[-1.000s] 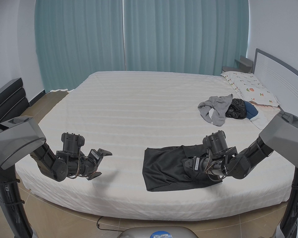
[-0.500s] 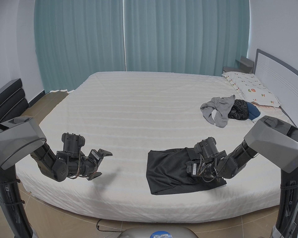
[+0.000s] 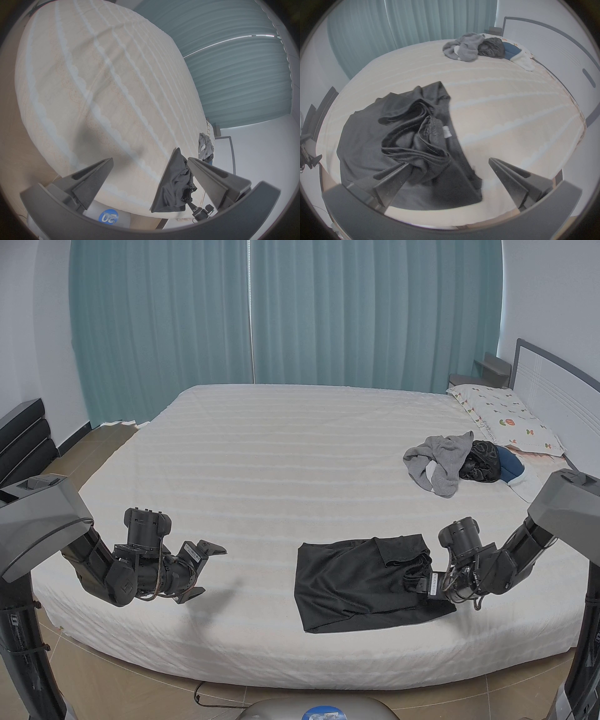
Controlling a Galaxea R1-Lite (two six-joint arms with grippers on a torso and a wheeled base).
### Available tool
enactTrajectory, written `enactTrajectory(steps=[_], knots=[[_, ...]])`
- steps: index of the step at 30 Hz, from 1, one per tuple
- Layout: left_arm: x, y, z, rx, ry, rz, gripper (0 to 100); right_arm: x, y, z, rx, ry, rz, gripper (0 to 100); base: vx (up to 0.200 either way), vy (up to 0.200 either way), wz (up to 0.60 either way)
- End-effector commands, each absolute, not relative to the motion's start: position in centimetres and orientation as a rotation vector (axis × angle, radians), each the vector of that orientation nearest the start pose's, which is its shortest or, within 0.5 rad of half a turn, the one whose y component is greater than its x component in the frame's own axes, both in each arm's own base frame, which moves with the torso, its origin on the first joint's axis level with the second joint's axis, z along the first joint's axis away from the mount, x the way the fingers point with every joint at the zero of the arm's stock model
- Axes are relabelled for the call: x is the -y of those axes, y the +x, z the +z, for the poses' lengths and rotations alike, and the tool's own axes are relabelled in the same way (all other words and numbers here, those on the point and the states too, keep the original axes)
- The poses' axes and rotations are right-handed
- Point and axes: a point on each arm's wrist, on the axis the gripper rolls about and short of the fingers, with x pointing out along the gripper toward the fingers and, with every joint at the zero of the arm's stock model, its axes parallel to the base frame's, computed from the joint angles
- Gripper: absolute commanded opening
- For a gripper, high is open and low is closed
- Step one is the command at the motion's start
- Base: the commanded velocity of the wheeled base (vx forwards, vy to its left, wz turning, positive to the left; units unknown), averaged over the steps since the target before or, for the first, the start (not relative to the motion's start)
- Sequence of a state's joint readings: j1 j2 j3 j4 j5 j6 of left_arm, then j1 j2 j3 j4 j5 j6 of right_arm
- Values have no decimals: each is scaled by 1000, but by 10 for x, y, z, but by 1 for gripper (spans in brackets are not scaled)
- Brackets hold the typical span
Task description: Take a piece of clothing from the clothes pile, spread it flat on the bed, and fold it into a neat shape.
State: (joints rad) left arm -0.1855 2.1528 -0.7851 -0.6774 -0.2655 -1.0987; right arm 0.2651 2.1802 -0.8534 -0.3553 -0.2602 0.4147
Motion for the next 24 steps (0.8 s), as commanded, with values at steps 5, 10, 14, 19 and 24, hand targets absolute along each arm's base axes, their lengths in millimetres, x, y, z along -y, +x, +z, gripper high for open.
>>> enactTrajectory(steps=[5,10,14,19,24], knots=[[71,346,29,-862,-1061,-7,100,-39,314,29,-905,236,-187,100,0,0,0],[71,346,29,-862,-1063,-6,100,-39,309,45,-886,308,-93,100,0,0,0],[72,346,30,-861,-1061,-9,100,-41,312,52,-873,369,-28,100,0,0,0],[72,346,30,-861,-1061,-9,100,-47,328,40,-887,416,-22,100,0,0,0],[72,346,30,-861,-1061,-9,100,-55,337,22,-902,489,61,100,0,0,0]])
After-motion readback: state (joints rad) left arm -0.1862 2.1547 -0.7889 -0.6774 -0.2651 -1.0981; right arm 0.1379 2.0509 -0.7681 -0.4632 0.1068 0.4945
